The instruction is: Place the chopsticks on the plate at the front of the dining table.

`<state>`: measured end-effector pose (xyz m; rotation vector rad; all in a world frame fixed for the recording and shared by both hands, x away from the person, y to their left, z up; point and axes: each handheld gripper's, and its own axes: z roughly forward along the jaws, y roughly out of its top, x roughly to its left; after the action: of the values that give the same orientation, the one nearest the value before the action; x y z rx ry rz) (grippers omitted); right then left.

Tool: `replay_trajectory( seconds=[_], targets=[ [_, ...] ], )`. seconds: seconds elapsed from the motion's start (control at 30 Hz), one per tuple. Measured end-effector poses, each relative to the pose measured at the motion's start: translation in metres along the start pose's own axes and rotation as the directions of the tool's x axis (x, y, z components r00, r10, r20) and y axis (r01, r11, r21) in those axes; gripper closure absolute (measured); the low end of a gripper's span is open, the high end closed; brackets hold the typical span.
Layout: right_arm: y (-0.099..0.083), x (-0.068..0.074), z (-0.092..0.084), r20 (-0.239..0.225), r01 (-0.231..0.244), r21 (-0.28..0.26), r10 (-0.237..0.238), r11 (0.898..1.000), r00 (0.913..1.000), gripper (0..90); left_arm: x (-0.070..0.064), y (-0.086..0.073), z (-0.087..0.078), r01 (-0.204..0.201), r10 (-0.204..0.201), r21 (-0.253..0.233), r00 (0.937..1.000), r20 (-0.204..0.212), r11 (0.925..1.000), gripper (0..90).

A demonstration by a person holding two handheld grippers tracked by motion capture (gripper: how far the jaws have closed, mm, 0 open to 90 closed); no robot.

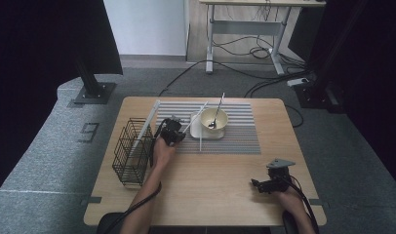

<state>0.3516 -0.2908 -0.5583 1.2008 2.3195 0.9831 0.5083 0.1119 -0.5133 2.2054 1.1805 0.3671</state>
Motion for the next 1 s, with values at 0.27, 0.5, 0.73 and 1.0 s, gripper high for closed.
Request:
replay_trajectory(
  seconds=[0.27, 0.5, 0.73, 1.0],
  targets=[
    [0.000, 0.000, 0.000, 0.000, 0.001, 0.000, -0.001, 1.000, 1.0000, 0.0, -0.006, 0.000, 0.013, -0.012, 0.012, 0.023, 0.9999, 0.003, 0.9997, 85.2],
    [0.000, 0.000, 0.000, 0.000, 0.000, 0.000, 0.000, 1.000, 1.0000, 0.0, -0.012, 0.002, 0.018, -0.017, 0.017, 0.027, 0.9999, 0.001, 0.9995, 84.3],
    [0.000, 0.000, 0.000, 0.000, 0.000, 0.000, 0.000, 1.000, 1.0000, 0.0, -0.019, 0.002, 0.022, -0.023, 0.022, 0.027, 0.9997, 0.014, 0.9994, 82.5],
    [0.000, 0.000, 0.000, 0.000, 0.000, 0.000, 0.000, 1.000, 1.0000, 0.0, -0.027, 0.002, 0.026, -0.034, 0.034, 0.022, 0.9990, 0.029, 0.9992, 78.8]
  ],
)
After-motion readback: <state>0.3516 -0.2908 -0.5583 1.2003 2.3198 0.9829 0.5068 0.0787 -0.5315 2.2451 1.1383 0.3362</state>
